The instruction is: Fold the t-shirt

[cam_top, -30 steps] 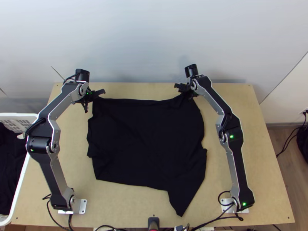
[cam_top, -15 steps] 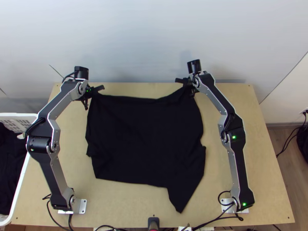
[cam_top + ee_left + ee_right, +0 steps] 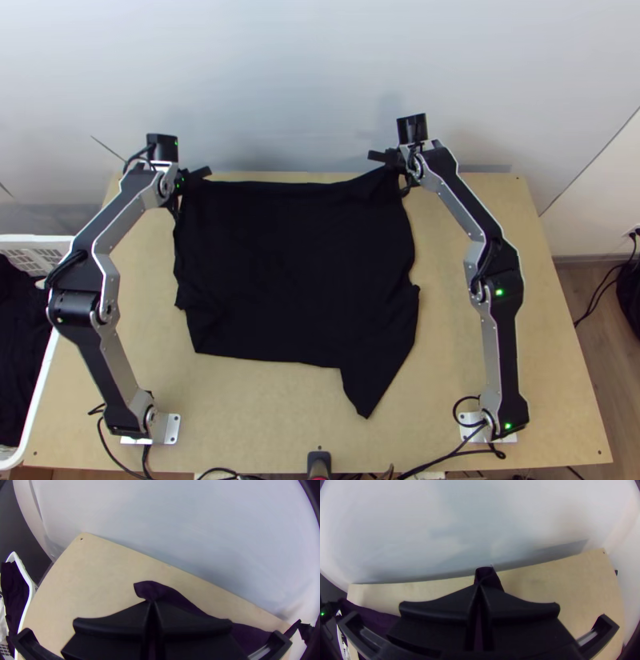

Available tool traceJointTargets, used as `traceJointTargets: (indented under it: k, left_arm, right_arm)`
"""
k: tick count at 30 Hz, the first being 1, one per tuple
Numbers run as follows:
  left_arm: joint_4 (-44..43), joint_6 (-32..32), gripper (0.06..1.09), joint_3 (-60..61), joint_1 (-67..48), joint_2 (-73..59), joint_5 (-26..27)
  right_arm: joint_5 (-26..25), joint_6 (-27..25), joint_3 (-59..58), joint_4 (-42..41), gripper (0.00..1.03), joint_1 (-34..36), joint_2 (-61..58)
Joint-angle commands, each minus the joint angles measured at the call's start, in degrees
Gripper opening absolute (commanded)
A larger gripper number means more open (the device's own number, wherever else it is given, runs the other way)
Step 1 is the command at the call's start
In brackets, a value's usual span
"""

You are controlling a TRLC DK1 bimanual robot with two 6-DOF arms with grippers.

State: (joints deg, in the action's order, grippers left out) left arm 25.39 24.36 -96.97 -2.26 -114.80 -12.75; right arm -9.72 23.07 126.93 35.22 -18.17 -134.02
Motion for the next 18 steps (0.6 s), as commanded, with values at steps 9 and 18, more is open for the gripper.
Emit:
traceJointTargets:
  k: [9, 18]
  left_arm:
    - [-2.7, -3.1, 0.1, 20.9, 1.5, 14.4, 3.3]
    - [1.2, -4.3, 0.1, 26.4, 4.2, 23.9, 5.7]
  right_arm:
    - [5.4, 0.0, -32.5, 0.8, 0.03, -2.8, 24.9]
    - [9.5, 0.0, -46.1, 1.3, 0.03, -3.4, 40.0]
